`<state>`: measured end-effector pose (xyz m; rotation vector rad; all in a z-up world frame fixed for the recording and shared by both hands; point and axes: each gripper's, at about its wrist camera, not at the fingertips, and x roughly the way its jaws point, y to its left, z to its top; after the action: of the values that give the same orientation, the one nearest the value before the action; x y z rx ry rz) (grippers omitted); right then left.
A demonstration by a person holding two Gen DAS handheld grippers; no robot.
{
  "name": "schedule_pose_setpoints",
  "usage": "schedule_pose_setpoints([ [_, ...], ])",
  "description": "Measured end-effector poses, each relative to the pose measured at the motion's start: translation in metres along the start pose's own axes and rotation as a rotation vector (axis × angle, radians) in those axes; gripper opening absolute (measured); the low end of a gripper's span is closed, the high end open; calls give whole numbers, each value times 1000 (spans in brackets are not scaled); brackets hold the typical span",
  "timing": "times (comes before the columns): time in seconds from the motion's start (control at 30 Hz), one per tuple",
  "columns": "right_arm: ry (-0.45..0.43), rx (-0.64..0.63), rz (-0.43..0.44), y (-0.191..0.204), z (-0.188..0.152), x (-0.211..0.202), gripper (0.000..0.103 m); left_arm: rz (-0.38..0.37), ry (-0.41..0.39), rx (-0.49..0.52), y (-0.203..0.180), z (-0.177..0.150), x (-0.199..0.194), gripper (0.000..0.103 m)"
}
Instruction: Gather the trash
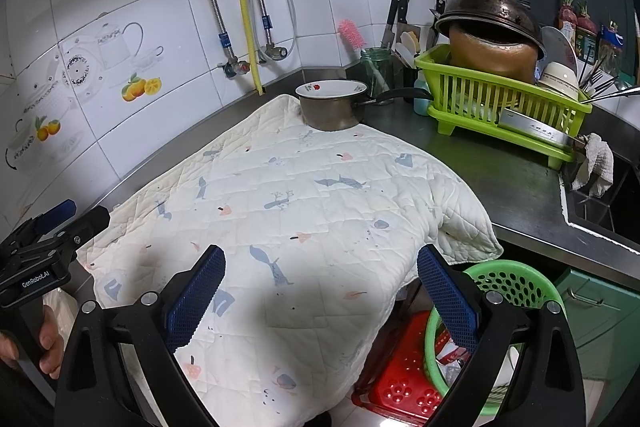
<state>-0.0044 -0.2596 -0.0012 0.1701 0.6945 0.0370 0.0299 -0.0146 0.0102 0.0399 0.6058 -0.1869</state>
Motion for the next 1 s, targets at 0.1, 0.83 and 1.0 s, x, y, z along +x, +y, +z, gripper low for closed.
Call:
schedule_pose_setpoints([
  [0.1,0,1,-1,0,0,0,93,0,0,0,0,0,0,98],
  [0.83,-2,-1,6,3,0,1,94,9,-7,2,-1,0,-1,98],
  [1.0,-2,-2,6,3,0,2,94,6,-7,0,0,0,-1,98],
])
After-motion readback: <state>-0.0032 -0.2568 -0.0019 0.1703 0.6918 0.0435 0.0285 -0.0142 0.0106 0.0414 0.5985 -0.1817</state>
